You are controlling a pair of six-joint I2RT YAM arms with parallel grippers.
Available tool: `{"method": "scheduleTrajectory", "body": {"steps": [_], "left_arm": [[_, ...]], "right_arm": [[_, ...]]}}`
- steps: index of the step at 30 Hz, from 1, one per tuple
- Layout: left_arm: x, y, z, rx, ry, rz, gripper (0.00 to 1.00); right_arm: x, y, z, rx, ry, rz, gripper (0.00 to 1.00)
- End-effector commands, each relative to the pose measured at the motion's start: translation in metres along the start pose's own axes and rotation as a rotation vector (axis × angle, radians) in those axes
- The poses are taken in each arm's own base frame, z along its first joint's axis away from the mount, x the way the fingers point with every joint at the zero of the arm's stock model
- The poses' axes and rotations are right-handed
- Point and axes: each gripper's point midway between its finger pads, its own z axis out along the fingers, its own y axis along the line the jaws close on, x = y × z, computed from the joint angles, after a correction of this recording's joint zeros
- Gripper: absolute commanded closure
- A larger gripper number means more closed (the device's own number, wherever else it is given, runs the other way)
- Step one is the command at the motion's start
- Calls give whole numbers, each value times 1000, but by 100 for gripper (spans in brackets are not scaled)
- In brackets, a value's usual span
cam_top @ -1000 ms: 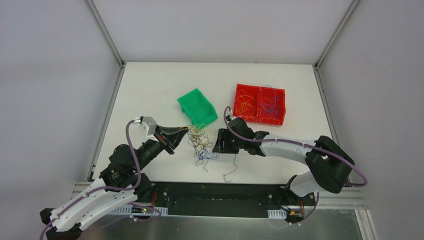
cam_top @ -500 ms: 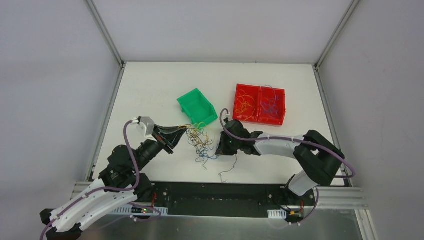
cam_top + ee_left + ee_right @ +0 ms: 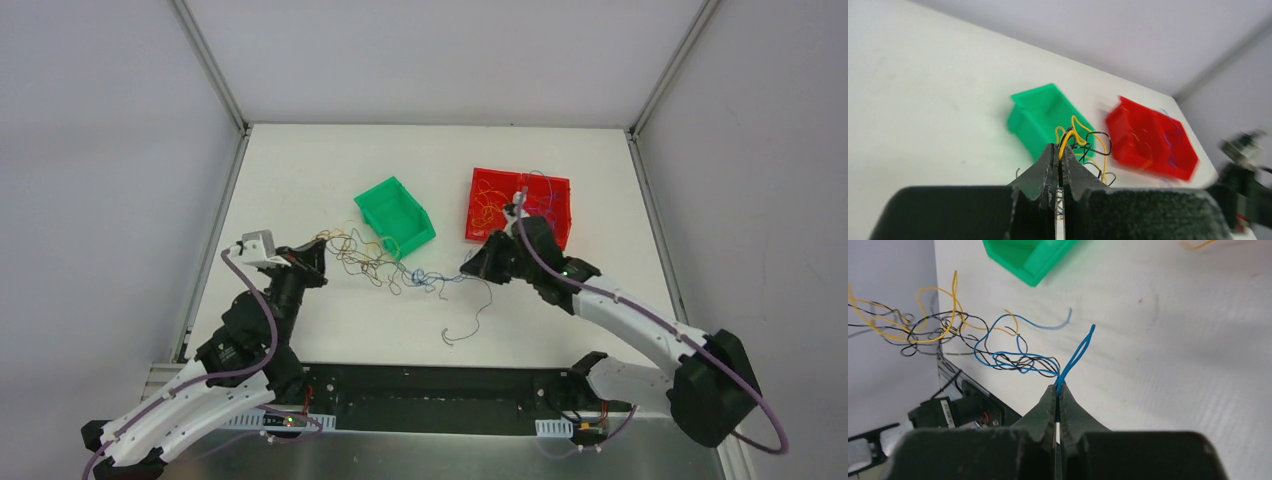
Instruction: Untangle the cables
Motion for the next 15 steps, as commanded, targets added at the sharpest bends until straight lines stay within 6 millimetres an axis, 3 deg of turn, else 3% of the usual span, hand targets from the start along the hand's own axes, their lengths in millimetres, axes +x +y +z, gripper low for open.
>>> {"method": "scheduleTrajectory", "body": {"steps": [1,5,9,15], "left_arm": [[-13,94,-22,-510,-166,-82,100],[-18,126,-42,-671,-267,-119,100],[-20,138,-52,-719,-315,-146,100],[-24,142,-56,-748,-335,-146,100]], "right_arm": [[-26,-20,-39,2,-66,90,100],[-60,-53,-71,66,-221,211,100],[-88,-97,-109,177,-395,349,100],[-100,-170,-177,470,-702,565,100]]}}
